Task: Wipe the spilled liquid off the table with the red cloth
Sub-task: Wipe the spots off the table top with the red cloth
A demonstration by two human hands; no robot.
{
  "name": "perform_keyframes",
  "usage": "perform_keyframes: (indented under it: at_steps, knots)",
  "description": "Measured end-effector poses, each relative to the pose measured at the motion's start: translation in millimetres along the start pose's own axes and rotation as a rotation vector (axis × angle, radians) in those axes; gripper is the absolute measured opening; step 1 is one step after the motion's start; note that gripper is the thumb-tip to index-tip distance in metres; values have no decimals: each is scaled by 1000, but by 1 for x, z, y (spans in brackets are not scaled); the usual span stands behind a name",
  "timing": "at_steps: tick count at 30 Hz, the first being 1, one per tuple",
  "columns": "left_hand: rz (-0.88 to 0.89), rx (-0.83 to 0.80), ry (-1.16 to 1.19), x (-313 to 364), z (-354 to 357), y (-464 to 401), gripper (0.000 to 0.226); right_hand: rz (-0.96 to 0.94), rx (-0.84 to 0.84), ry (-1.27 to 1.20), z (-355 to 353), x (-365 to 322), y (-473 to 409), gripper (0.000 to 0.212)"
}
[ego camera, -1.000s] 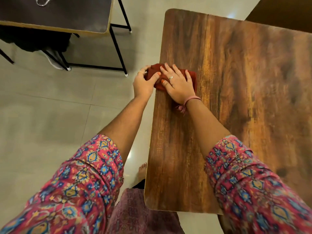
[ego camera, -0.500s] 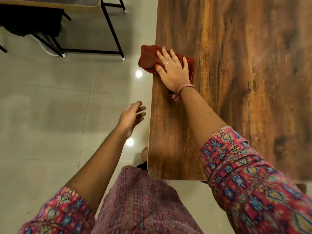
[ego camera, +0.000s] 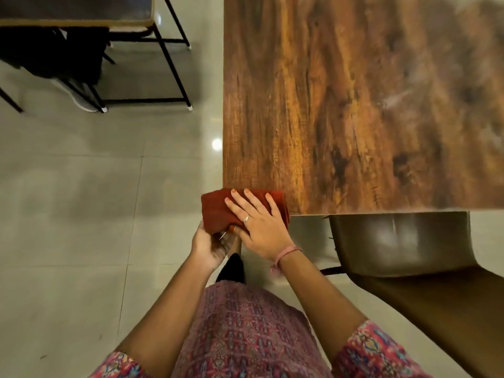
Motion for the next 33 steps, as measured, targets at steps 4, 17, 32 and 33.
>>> perform_keyframes:
  at_steps: [4, 17, 32, 33]
  knots:
    - [-20, -15, -37, -21, -5, 15, 48, 48, 35, -32, -7, 47, 33, 58]
    - [-22, -127, -104, -20, 13, 26, 59, 858, 279, -337, -39, 109, 52, 105]
    - [-205, 132, -406, 11, -63, 32, 19, 434, 15, -115, 0, -60, -8, 72]
    - [-213, 99, -436, 13, -58, 34, 18, 470, 25, -245, -5, -60, -5, 72]
Point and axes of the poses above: each hand's wrist, its own y-axis away from the middle knuckle, its own z-axis out of the palm, x = y × z, the point moved 7 cm from there along -y, towards the middle knuckle
